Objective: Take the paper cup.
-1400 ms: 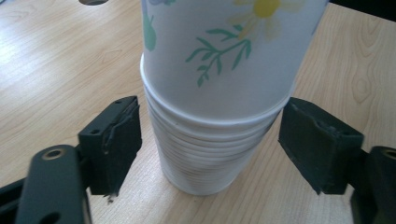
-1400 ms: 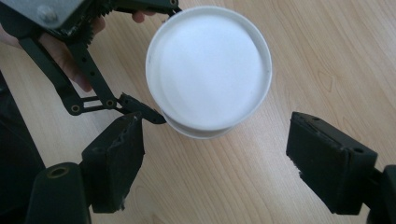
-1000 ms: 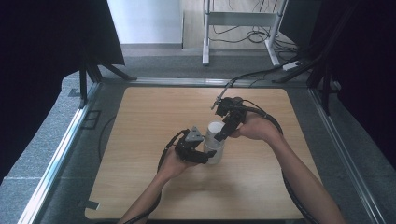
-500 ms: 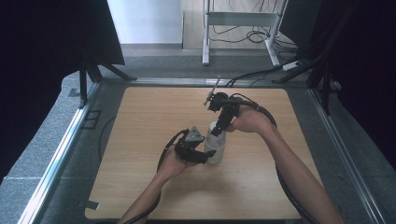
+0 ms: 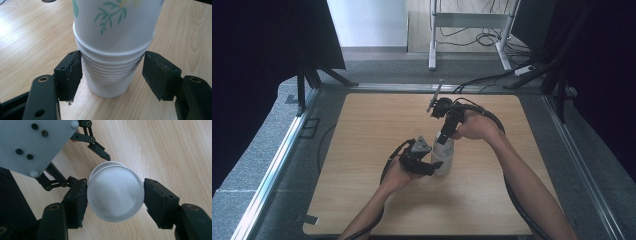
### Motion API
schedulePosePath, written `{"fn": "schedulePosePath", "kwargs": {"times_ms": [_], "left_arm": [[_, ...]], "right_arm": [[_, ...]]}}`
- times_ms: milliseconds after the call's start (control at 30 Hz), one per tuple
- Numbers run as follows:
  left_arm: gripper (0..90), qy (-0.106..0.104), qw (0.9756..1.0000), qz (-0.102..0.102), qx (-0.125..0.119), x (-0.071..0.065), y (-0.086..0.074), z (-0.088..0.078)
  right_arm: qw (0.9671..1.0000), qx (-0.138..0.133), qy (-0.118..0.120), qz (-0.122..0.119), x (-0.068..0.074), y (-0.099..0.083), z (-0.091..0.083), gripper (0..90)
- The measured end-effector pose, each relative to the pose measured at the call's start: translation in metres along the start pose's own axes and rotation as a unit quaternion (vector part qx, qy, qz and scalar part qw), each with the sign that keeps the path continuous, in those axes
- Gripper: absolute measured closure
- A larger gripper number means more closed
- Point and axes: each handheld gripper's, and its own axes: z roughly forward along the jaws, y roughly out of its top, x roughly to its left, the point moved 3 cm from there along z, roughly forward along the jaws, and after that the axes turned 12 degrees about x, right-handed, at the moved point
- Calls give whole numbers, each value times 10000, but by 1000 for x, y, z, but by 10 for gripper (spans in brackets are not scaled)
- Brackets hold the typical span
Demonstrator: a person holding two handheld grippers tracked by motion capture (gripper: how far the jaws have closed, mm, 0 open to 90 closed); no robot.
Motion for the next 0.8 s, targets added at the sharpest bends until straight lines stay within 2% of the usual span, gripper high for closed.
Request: {"fn": "schedulePosePath", "kwargs": {"times_ms": [233,433,767,800], "left_arm": [[286,-13,10000,-26,-9,1,0,0],[234,-18,10000,-35,10,1,1,0],[183,-49,10000,21,66,-1,1,1],[182,-50,10000,25,66,-1,1,1]], "right_arm": [[10000,-35,19,46,1,-1,-8,381],[10000,-60,5,-4,2,-2,-14,381],[9999,-167,17,-17,4,-5,-28,381],[9998,-168,-42,-15,5,-5,-29,381]]}}
